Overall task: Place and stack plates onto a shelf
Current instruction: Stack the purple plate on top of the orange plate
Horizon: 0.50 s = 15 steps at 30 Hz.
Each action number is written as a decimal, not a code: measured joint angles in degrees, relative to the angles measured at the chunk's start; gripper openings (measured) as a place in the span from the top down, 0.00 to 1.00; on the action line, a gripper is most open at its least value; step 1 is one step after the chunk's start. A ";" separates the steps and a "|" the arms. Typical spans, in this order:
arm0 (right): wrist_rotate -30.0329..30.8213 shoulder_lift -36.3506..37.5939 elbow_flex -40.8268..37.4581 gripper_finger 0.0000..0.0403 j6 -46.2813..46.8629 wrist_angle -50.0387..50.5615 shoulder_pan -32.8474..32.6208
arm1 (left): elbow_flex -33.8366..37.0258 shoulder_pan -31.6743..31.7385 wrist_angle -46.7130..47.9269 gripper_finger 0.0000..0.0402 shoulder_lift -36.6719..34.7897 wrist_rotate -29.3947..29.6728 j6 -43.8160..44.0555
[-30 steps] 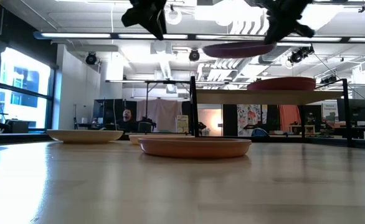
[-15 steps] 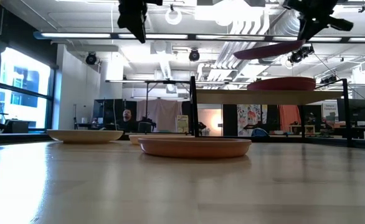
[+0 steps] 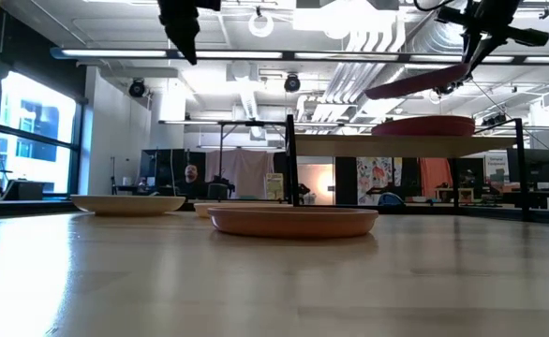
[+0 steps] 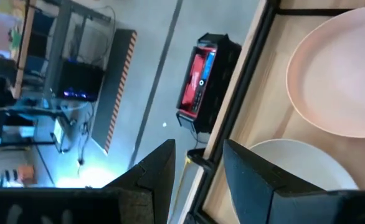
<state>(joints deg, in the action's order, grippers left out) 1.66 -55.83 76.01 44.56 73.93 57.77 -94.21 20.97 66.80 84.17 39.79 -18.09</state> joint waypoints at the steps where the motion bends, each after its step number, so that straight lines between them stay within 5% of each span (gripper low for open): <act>1: 0.11 0.00 0.00 1.00 0.42 0.05 0.03 | 0.00 0.70 0.01 0.69 -0.12 -0.50 0.01; 15: 4.45 0.35 0.00 1.00 3.45 -1.51 2.52 | 0.00 7.64 0.07 0.69 -0.14 -4.49 -0.06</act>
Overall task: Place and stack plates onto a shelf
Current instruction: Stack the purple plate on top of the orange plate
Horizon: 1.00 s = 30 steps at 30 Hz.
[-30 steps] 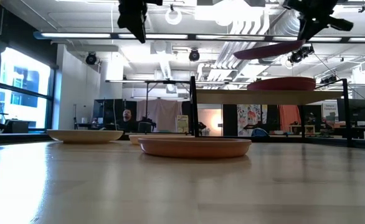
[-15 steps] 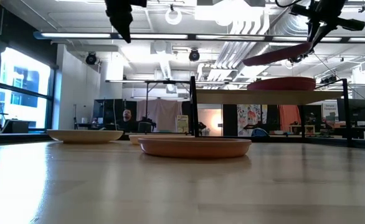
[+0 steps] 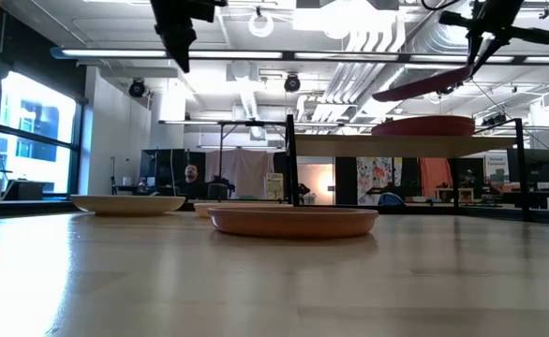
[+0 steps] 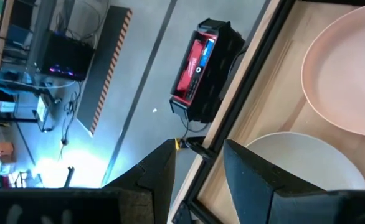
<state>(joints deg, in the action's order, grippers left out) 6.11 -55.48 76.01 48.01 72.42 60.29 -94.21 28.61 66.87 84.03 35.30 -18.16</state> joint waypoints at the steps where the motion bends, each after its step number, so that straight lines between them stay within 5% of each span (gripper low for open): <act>1: -0.11 0.00 0.00 1.00 0.08 -0.38 0.62 | 0.00 0.30 0.00 0.69 0.00 -0.32 -0.02; 10: 0.72 1.14 0.00 1.00 4.25 2.11 -3.47 | 0.00 2.40 -0.02 0.69 0.00 -3.26 -0.04; 30: 19.10 8.72 0.00 1.00 20.54 6.43 -24.27 | 0.00 3.69 -0.70 0.69 0.00 -3.27 -0.43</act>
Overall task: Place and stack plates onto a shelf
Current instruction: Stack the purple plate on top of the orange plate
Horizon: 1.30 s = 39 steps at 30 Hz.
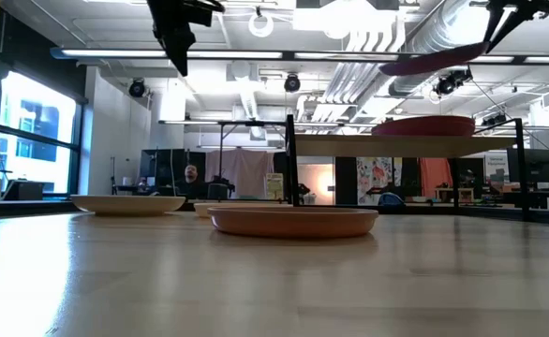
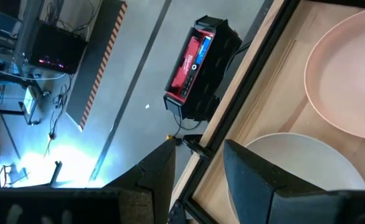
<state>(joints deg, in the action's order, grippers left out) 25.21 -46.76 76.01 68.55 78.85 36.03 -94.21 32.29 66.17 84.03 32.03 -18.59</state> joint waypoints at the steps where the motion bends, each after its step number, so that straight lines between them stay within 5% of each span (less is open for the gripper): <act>1: 0.68 0.09 0.00 1.00 0.04 -0.02 -0.27 | 0.00 0.00 0.00 0.69 0.00 0.00 0.00; 14: 2.87 1.43 -0.74 1.00 3.56 -0.51 0.03 | 0.00 0.00 -0.02 0.69 0.02 -0.71 -0.04; 25: 2.26 13.10 -21.17 1.00 4.99 -18.42 0.09 | 0.00 0.00 -0.02 0.69 0.02 -2.97 -0.04; 39: -0.37 14.95 -30.82 1.00 15.40 -28.28 4.28 | 0.00 0.00 0.00 0.69 0.02 -2.97 -0.04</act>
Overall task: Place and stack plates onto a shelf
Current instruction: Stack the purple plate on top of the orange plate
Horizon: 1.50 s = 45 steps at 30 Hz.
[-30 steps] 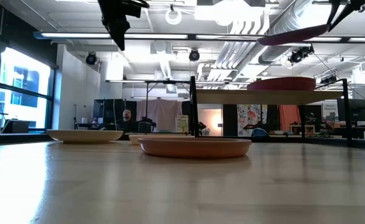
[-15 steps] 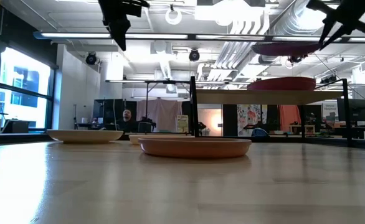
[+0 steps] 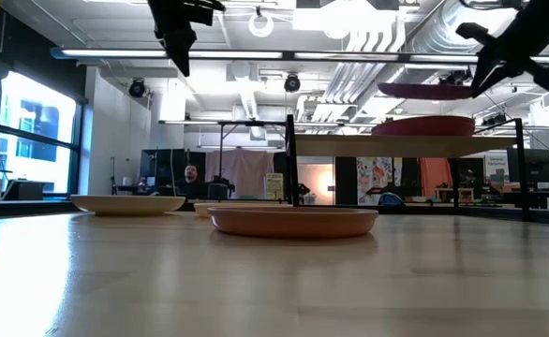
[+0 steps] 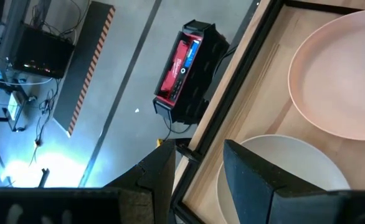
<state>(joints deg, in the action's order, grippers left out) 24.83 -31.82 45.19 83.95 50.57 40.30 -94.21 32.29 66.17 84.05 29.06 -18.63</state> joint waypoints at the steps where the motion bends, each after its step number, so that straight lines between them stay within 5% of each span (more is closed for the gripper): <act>1: -0.69 -0.67 -0.05 1.00 0.15 -0.18 0.42 | 0.00 0.00 0.00 0.69 0.00 -0.02 0.02; 11: -3.86 -6.43 -0.07 1.00 0.93 -0.66 2.56 | 0.00 0.00 0.00 0.69 0.00 -0.02 0.55; 37: -3.86 -6.47 -0.07 1.00 -3.55 0.50 3.22 | 0.00 -0.04 0.00 0.69 0.02 0.00 0.57; 45: -1.71 -6.47 -0.07 0.84 -4.45 0.37 3.22 | 0.00 -0.04 0.01 0.69 0.02 -0.02 0.56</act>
<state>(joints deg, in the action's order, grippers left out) 23.13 -38.29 45.12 79.50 50.94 43.53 -94.21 32.25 66.18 84.07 29.04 -18.08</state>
